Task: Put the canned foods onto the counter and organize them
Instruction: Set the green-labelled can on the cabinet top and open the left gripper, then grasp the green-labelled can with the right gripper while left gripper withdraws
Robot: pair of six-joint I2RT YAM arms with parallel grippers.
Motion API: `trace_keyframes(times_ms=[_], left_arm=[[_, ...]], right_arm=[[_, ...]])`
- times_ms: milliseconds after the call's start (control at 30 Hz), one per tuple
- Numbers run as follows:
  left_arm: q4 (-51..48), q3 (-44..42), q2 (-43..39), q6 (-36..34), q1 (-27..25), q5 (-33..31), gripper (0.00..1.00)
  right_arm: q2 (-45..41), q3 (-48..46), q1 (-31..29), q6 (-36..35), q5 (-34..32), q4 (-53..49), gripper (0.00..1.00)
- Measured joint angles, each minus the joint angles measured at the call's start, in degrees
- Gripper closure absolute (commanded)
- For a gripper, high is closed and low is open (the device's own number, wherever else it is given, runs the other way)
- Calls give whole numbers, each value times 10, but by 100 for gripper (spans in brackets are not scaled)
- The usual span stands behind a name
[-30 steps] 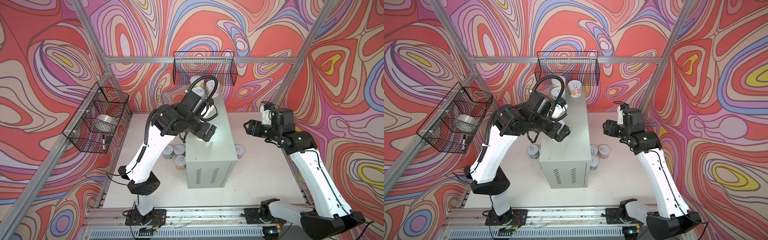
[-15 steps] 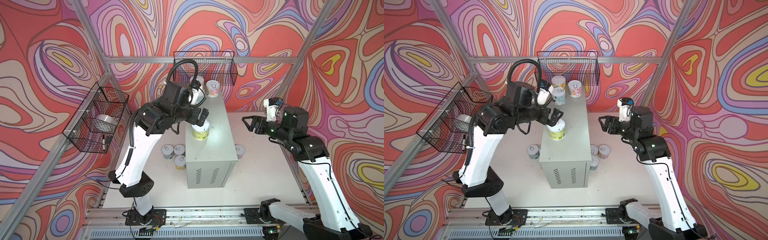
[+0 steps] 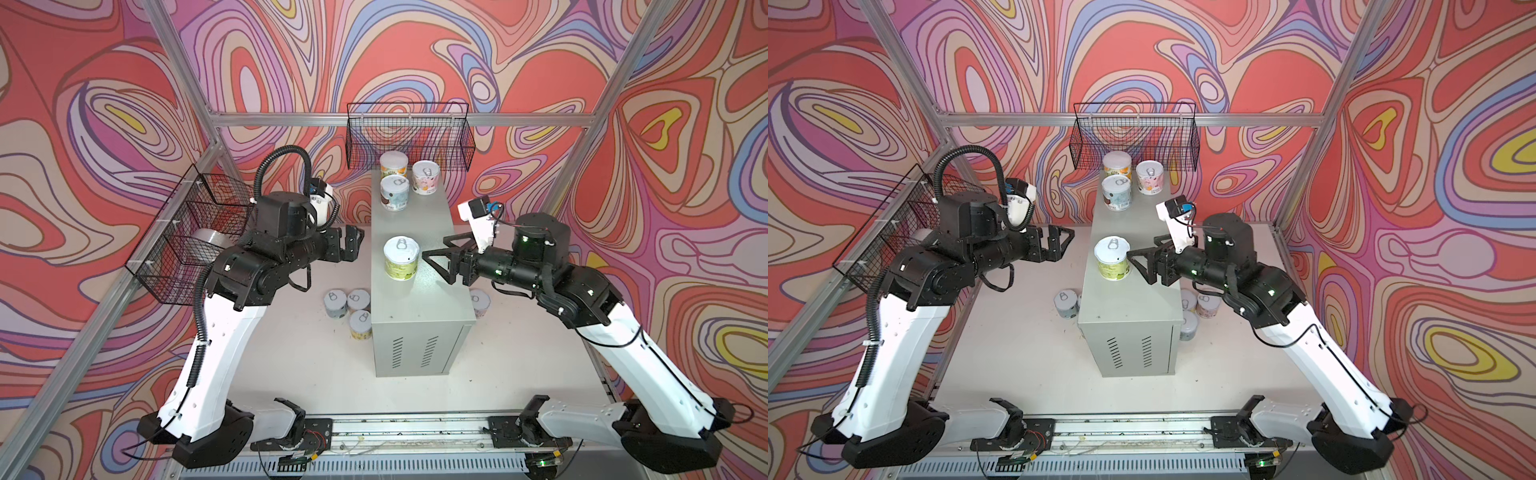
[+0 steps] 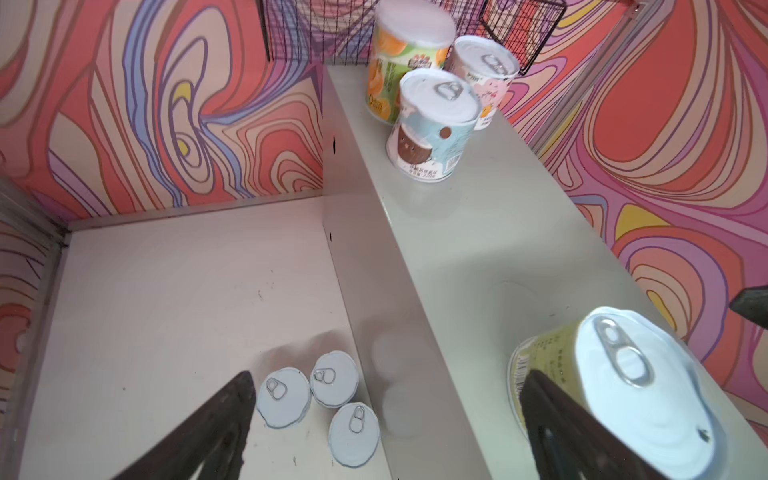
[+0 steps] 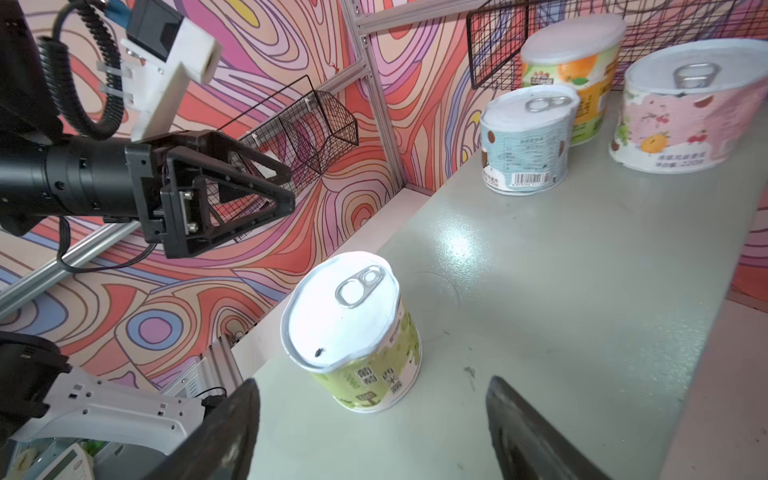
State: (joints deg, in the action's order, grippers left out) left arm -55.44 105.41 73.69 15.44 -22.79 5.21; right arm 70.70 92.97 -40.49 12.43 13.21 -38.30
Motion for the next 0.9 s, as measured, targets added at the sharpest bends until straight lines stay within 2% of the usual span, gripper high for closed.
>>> trace_keyframes(times_ms=[100, 333, 633, 900], left_arm=[[27, -54, -15, 27, 28, 47, 1], [71, -103, -7, 63, 33, 118, 3], [86, -103, -5, 67, 34, 128, 5], [90, -121, -5, 67, 34, 127, 7]], right_arm=[[23, 8, -30, -15, -16, 1, 10], [62, 32, -72, -47, -45, 2, 10], [97, 38, -76, -60, -79, 2, 11], [108, 38, -77, -62, -125, 6, 18]])
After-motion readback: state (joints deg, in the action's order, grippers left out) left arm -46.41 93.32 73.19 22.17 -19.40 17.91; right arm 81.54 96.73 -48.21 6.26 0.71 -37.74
